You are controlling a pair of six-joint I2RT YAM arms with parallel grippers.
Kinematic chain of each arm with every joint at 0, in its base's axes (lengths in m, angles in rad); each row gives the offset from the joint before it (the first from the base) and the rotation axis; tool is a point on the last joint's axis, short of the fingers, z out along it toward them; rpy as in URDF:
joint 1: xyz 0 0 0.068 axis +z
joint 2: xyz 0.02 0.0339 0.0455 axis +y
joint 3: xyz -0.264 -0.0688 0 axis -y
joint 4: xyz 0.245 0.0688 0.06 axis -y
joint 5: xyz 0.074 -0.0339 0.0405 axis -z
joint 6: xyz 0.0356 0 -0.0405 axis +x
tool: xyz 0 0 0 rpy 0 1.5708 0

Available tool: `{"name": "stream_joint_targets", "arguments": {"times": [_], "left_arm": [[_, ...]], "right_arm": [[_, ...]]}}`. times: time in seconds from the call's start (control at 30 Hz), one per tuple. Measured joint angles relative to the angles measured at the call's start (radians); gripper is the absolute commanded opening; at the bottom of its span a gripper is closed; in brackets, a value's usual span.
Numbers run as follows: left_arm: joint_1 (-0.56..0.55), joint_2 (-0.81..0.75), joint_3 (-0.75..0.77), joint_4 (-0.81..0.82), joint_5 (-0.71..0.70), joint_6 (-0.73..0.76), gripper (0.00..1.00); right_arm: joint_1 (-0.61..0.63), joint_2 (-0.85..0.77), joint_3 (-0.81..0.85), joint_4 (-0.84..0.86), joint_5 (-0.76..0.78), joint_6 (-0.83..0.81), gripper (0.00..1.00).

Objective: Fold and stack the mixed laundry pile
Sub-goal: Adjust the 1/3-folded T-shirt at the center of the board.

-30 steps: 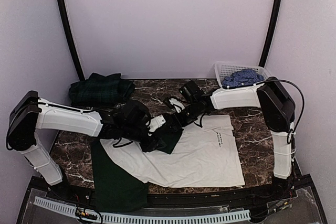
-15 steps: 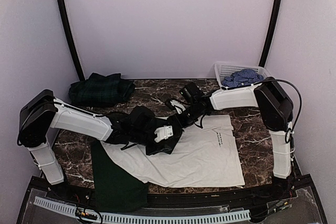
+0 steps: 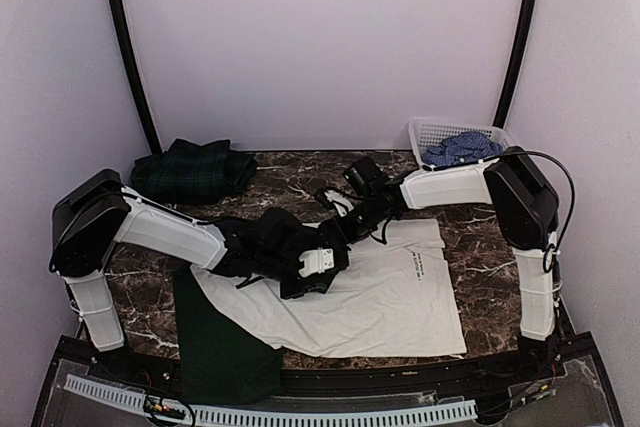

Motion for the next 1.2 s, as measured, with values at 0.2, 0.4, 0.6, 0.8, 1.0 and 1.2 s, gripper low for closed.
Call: {"name": "stream_joint_targets", "arguments": {"times": [0.2,0.4,0.6,0.8,1.0,1.2], "left_arm": [[0.000,0.012,0.013,-0.019,-0.022,0.016,0.00],[0.000,-0.125,-0.022,-0.085,-0.066,-0.028,0.00],[0.000,-0.484,-0.090,-0.187,-0.131,-0.111,0.00],[0.000,-0.711,-0.111,-0.394,-0.184,-0.172,0.00],[-0.001,-0.837,-0.165,-0.602,-0.188,-0.217,0.00],[-0.018,-0.801,-0.174,-0.695,-0.195,-0.222,0.00]], "right_arm": [[0.000,0.000,0.000,0.000,-0.004,0.001,0.84],[0.000,-0.002,0.000,-0.001,-0.025,0.009,0.82],[0.026,-0.031,0.000,-0.002,-0.048,0.015,0.79],[0.111,-0.079,0.000,-0.001,-0.068,0.030,0.79],[0.179,-0.103,-0.002,-0.002,-0.079,0.044,0.80],[0.184,-0.103,-0.007,-0.029,-0.062,0.048,0.86]]}}
